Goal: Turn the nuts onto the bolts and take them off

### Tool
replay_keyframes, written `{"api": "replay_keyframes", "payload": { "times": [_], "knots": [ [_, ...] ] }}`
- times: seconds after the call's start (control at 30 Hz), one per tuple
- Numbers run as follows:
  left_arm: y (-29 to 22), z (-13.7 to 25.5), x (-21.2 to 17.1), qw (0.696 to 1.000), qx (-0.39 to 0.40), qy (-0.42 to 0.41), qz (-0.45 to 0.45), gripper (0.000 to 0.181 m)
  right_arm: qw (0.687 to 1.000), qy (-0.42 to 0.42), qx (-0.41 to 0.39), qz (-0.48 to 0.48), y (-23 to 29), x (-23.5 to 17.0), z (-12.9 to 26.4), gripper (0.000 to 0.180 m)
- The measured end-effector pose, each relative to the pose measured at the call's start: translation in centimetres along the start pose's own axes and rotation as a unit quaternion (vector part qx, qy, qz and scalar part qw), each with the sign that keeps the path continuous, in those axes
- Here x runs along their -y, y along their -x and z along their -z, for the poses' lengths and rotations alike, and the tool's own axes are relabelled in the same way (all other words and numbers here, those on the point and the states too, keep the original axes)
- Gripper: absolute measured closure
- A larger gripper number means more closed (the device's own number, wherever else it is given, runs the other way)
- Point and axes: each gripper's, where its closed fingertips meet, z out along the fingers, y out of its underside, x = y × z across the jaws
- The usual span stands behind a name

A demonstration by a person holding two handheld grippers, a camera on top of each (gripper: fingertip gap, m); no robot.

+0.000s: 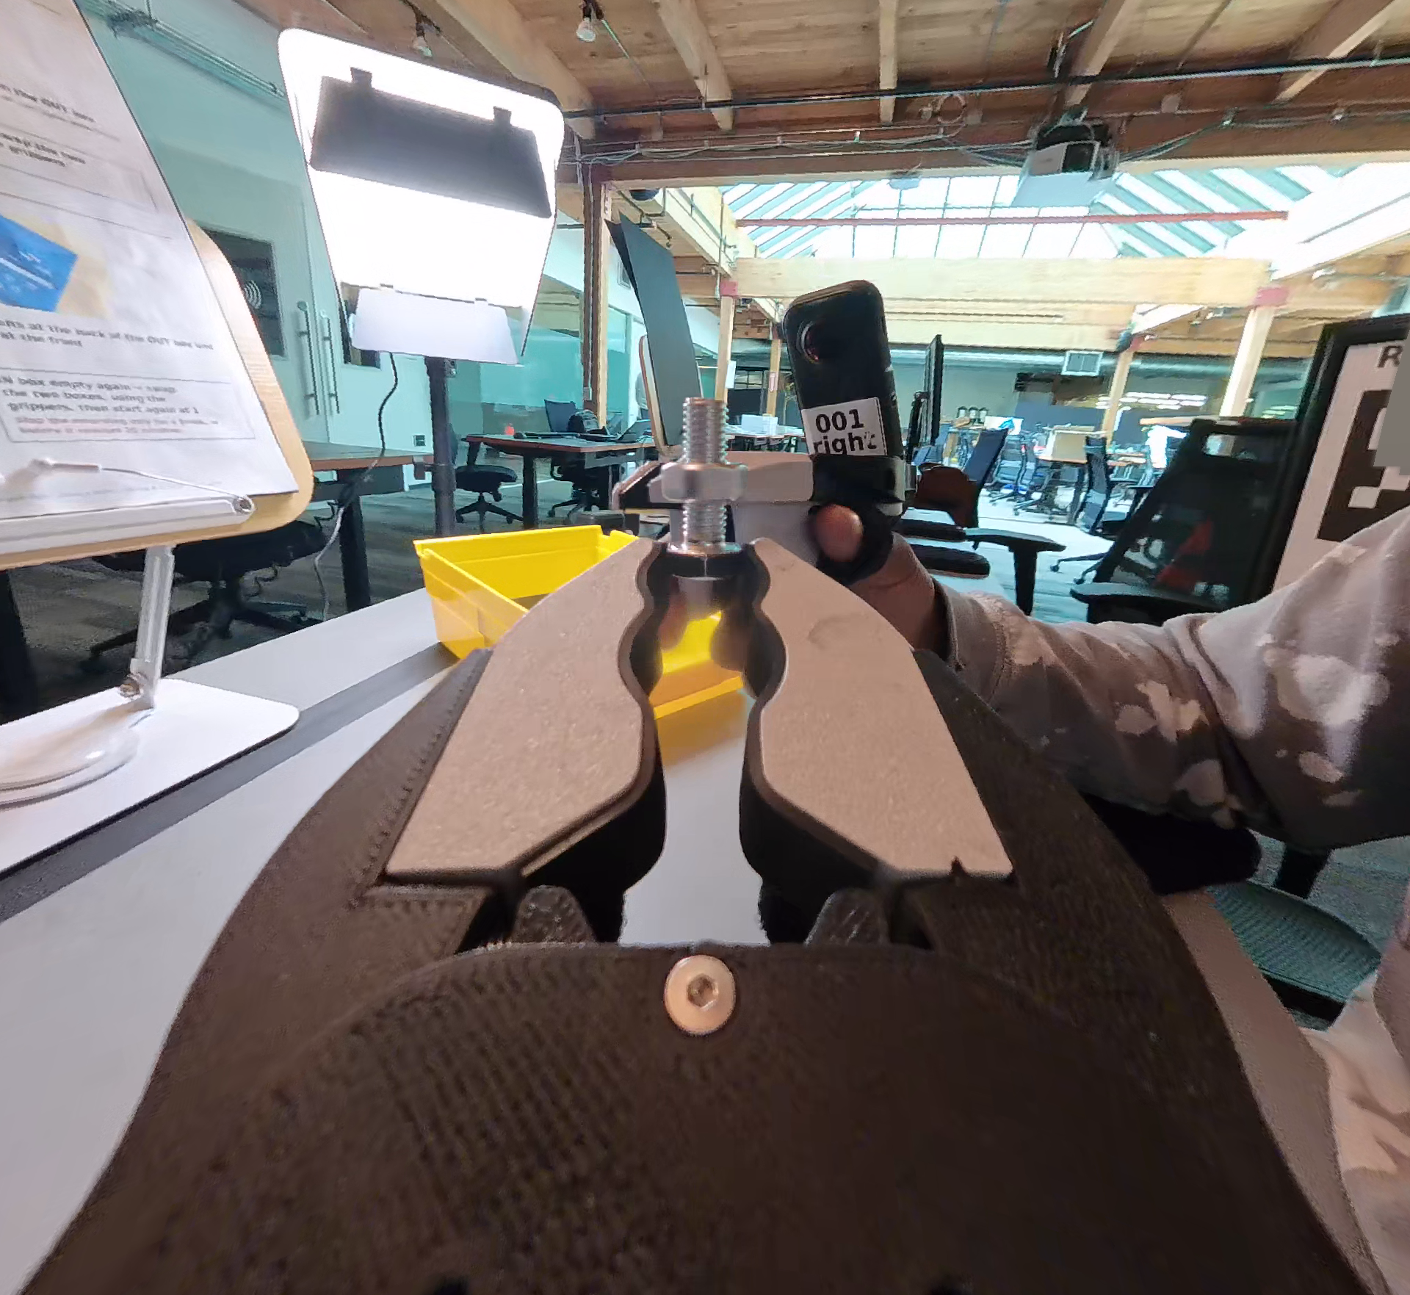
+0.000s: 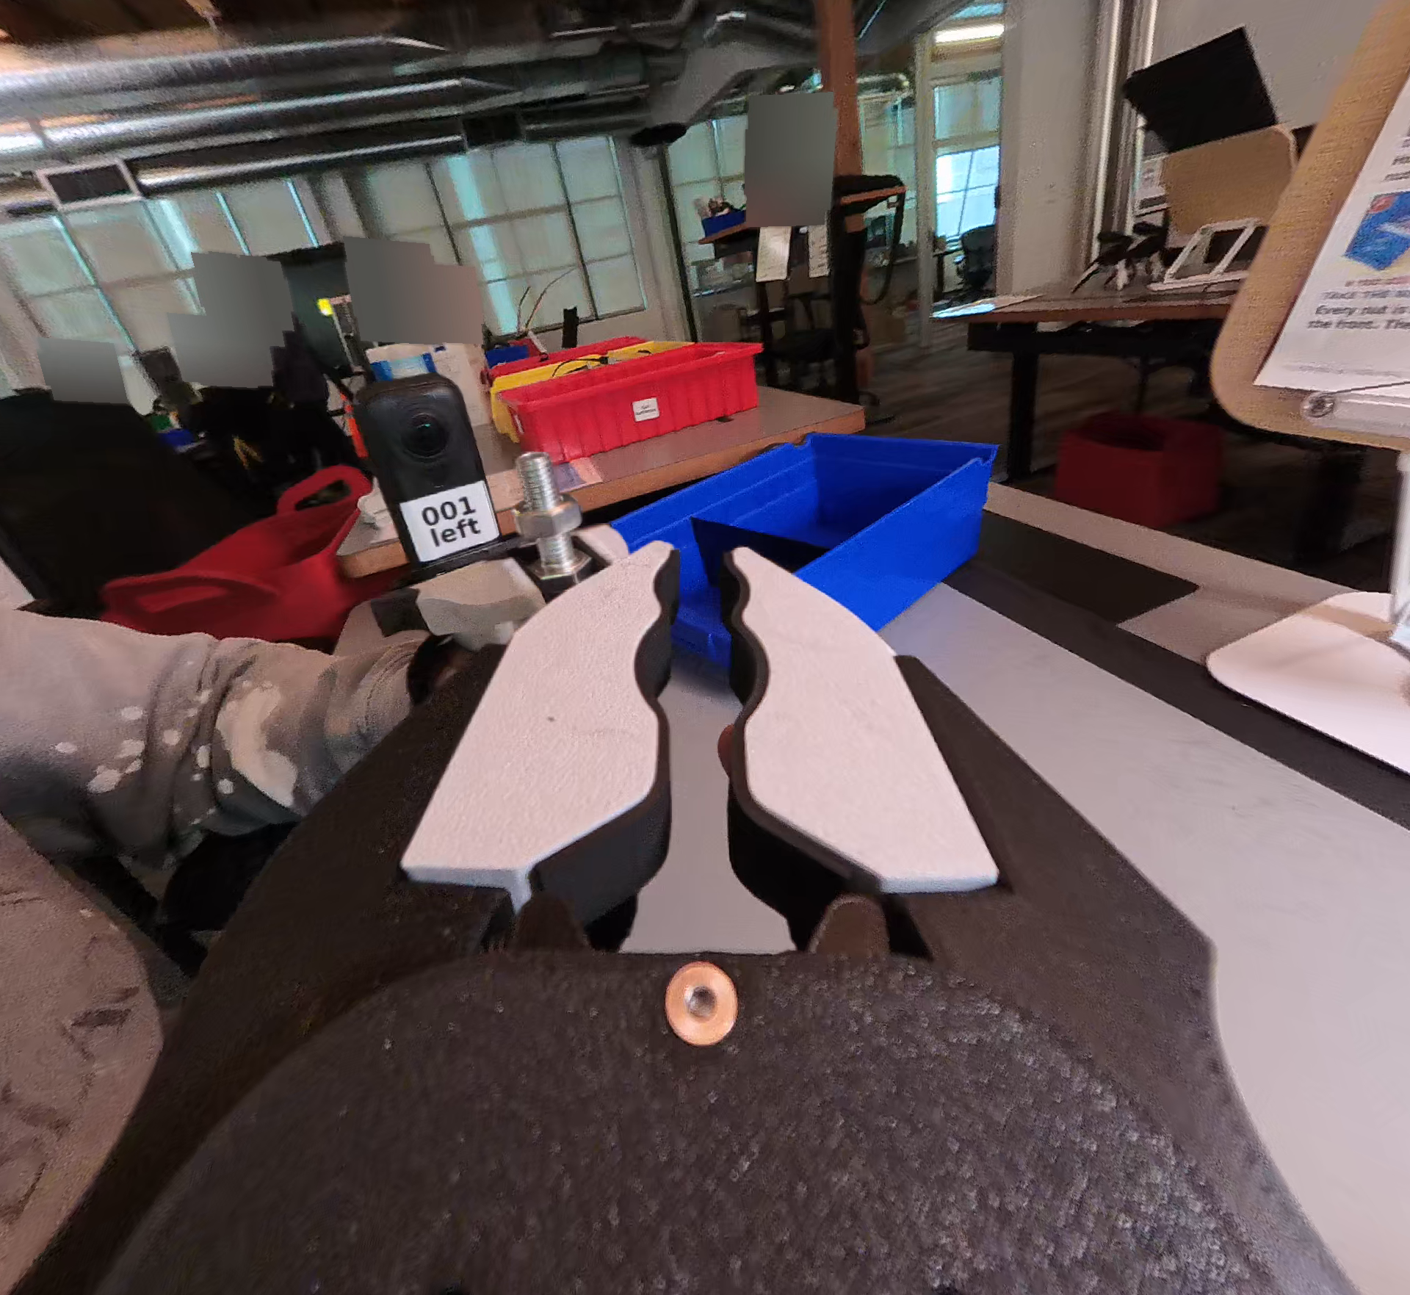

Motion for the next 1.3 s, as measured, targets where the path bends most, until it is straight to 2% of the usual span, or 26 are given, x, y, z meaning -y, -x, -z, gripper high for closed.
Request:
{"api": "replay_keyframes", "payload": {
  "times": [0.1, 0.17, 0.27, 0.3, 0.33, 0.4, 0.53, 0.67, 0.7, 0.73, 0.8, 0.97, 1.3],
  "knots": [
    [0.0, -0.2, -0.4, 1.0, 0.003, 0.008, 0.0, 0.162, 0.999, 0.008, 0.04, 0.003, 1.9, -0.2, -0.4, 0.152],
    [0.0, -0.3, -0.9, 1.0, 0.002, 0.014, 0.003, 0.162, 0.998, 0.016, 0.06, 0.008, 3.3, -0.5, -1.1, 0.146],
    [-0.1, -0.3, -0.9, 1.0, 0.003, 0.016, 0.002, 0.162, 0.998, 0.017, 0.055, 0.002, 2.8, -0.6, -1.3, 0.147],
    [0.0, -0.2, -0.7, 1.0, 0.0, 0.01, 0.008, 0.162, 0.999, 0.015, 0.034, -0.012, 1.8, -0.6, -1.0, 0.165],
    [-0.2, 0.0, -0.2, 1.0, -0.012, 0.0, 0.012, 0.162, 1.0, 0.004, 0.004, -0.017, 0.3, -0.3, -0.6, 0.17],
    [-0.1, 0.0, 0.1, 1.0, -0.007, -0.001, 0.005, 0.162, 1.0, 0.001, 0.0, -0.026, -0.5, -0.3, 0.0, 0.163],
    [0.2, -0.2, -0.7, 1.0, 0.0, 0.01, 0.011, 0.162, 0.998, 0.007, 0.054, -0.009, 2.5, -0.4, -1.0, 0.147],
    [-0.2, -0.3, -1.0, 1.0, -0.005, 0.018, 0.006, 0.162, 0.998, 0.017, 0.056, 0.002, 2.9, -0.8, -1.5, 0.143],
    [-0.1, -0.2, -0.8, 1.0, -0.007, 0.014, 0.012, 0.162, 0.998, 0.015, 0.054, -0.009, 2.4, -0.7, -1.2, 0.146],
    [-0.3, -0.1, -0.4, 1.0, -0.018, 0.003, 0.015, 0.162, 1.0, 0.005, 0.024, -0.017, 1.1, -0.4, -0.9, 0.165],
    [-0.4, 0.0, 0.0, 1.0, -0.017, 0.002, 0.002, 0.162, 1.0, -0.01, 0.007, -0.015, 0.0, 0.0, -0.2, 0.163],
    [-0.2, -0.4, -1.2, 1.0, -0.009, 0.019, 0.009, 0.162, 0.998, 0.004, 0.07, 0.004, 3.5, -0.3, -1.2, 0.145],
    [0.0, -0.1, -0.6, 1.0, -0.012, 0.004, 0.027, 0.162, 0.999, 0.006, 0.047, 0.012, 2.5, -0.5, -1.1, 0.151]
  ]
}}
